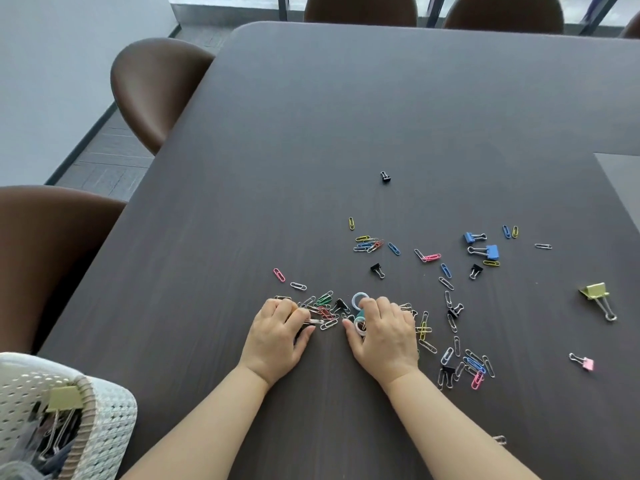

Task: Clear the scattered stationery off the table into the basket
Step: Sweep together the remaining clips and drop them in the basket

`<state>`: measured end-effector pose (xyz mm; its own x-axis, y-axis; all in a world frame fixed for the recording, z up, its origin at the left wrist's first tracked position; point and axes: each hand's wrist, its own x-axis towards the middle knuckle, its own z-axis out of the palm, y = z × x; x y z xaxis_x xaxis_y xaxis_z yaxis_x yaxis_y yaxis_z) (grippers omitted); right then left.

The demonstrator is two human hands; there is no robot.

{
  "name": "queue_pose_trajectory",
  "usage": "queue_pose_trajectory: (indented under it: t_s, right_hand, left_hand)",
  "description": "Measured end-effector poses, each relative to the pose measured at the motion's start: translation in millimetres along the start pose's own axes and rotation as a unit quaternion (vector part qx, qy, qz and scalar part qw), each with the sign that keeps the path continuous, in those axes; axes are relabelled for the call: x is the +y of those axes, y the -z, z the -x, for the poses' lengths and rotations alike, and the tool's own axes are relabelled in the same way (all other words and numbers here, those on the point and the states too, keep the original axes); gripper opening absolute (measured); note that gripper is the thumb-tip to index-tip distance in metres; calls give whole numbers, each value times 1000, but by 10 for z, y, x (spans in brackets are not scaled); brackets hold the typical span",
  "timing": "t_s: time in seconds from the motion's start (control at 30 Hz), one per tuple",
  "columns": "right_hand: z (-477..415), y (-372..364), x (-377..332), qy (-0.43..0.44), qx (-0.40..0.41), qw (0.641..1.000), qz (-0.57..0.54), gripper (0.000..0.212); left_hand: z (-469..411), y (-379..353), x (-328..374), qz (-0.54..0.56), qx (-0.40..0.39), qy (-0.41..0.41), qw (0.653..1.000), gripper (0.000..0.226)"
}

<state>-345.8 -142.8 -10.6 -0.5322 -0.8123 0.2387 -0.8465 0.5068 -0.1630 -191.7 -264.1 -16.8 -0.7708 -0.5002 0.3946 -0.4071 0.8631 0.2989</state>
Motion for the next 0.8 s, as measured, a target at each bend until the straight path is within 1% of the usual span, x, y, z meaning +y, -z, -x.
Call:
queue_pose_trajectory:
  t_s: [0.1,0.17,0.27,0.33,0.4,0.47,0.5,0.57,0.6,0.7,0.8]
  right_hand:
    - [25,-2,10,-1,0,1000,-17,33]
    - [44,-5,23,10,11,999,-35,30]
    - [57,21,39,21,29,997,-67,27]
    - [51,58,35,15,24,996,-89,27]
    - [41,111,31,-10,0,991,-132,27]
    - [40,192,35,-57,-30,980,-189,25]
    - [41,240,47,-83,-42,974,-208,23]
    - [57,337,62,-129,-70,960,-237,20]
    - [74,392,62,-139,-76,956,-247,19]
    - [139,569,35,-144,-86,954,-247,20]
    - [221,718,-2,-142,-102,956,-236,17]
  left_hand:
    - [16,2,-3,14,44,18,999,10]
    - [26,2,-9,16,56,23,998,6]
    - [35,3,-34,34,57,25,998,12]
    - [31,25,-38,50,53,35,997,21]
    - [13,71,-14,65,54,59,995,33]
    - [-9,128,34,82,55,84,992,42]
    - [-8,159,64,90,52,87,991,42]
    - [35,235,142,101,48,88,990,37]
    - [72,281,182,106,49,91,989,36]
    - [188,461,304,121,48,105,986,44]
    - [303,676,400,121,39,105,986,39]
